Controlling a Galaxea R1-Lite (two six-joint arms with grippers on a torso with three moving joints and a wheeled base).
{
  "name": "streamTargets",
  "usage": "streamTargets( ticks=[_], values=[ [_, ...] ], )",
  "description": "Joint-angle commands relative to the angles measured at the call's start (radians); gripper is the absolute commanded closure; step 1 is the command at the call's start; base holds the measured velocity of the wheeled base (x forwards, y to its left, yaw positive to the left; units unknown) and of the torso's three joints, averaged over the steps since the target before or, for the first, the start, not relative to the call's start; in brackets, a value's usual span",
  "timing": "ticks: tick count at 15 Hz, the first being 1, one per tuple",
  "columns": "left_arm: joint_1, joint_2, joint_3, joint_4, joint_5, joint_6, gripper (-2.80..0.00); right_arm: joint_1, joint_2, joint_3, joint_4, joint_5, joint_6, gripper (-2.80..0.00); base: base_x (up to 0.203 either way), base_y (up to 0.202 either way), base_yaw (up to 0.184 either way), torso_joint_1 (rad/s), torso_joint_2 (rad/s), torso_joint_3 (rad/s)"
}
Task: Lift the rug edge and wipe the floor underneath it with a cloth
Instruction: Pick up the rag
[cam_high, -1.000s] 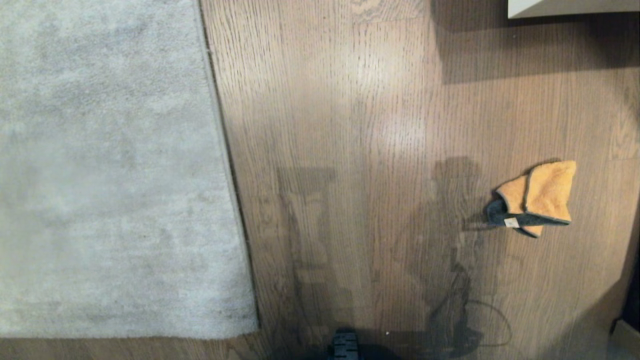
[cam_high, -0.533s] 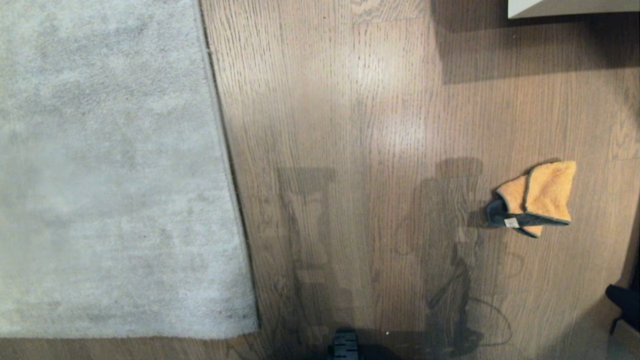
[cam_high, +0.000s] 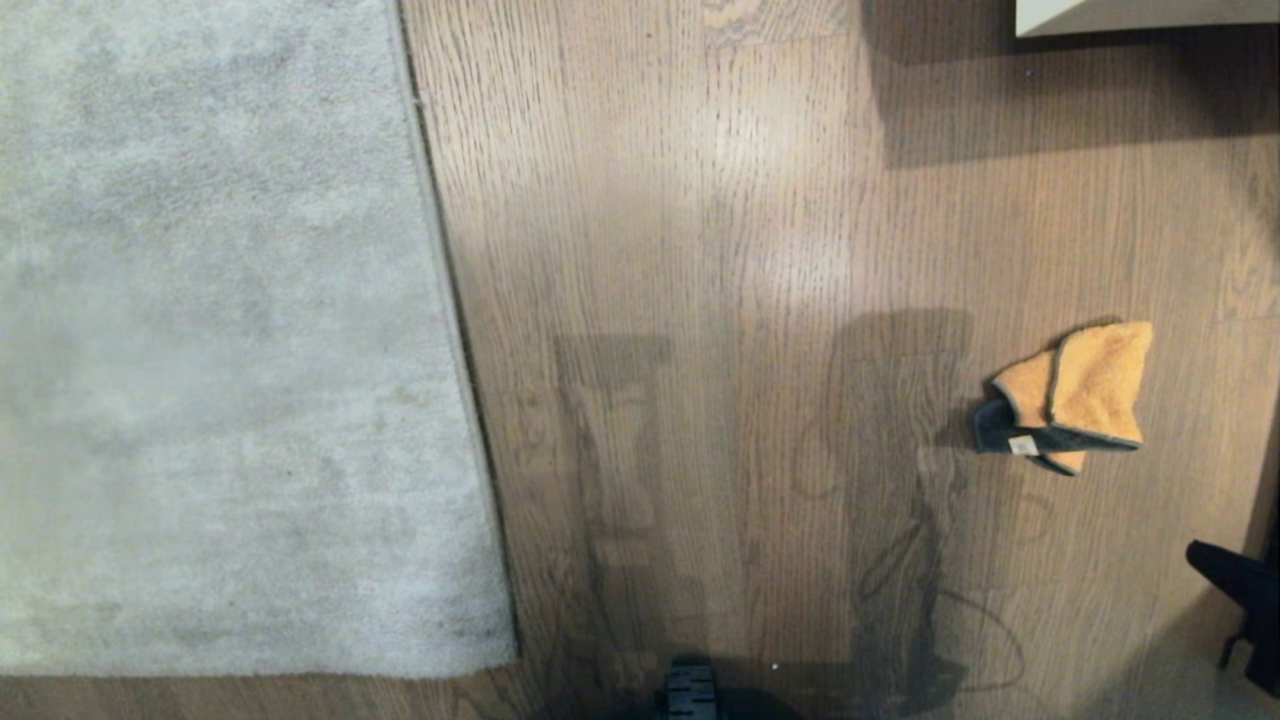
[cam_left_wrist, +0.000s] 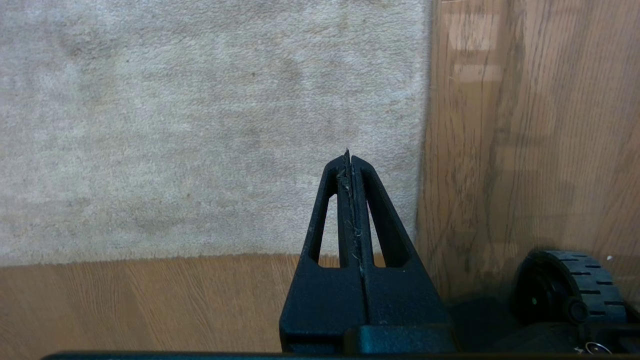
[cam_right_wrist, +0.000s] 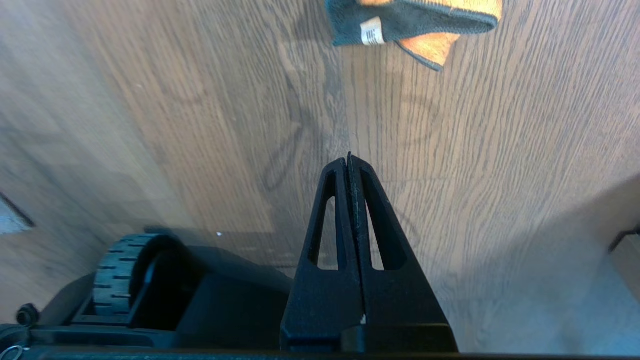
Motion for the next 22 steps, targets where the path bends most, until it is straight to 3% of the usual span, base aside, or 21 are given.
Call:
streamTargets(
  ticks=[1, 9, 21, 22],
  values=[
    [0.000, 0.000, -0.001, -0.001, 0.001, -0.001, 0.00, -0.001, 0.059, -0.006, -0.013, -0.013, -0.006, 0.00, 0.000, 0.000, 0.000, 0.000, 0.00, 0.000],
    [0.000, 0.000, 0.001, -0.001, 0.001, -0.001, 0.00, 0.000, 0.101, -0.009, -0.069, -0.083, -0.008, 0.00, 0.000, 0.000, 0.000, 0.000, 0.00, 0.000],
    [0.000, 0.000, -0.001, -0.001, 0.001, -0.001, 0.00, 0.002, 0.191, -0.006, -0.091, -0.087, -0.008, 0.00, 0.000, 0.000, 0.000, 0.000, 0.00, 0.000],
    [0.000, 0.000, 0.000, -0.001, 0.001, -0.001, 0.00, 0.000, 0.196, -0.006, -0.093, -0.087, -0.008, -2.80, 0.000, 0.000, 0.000, 0.000, 0.00, 0.000]
  ],
)
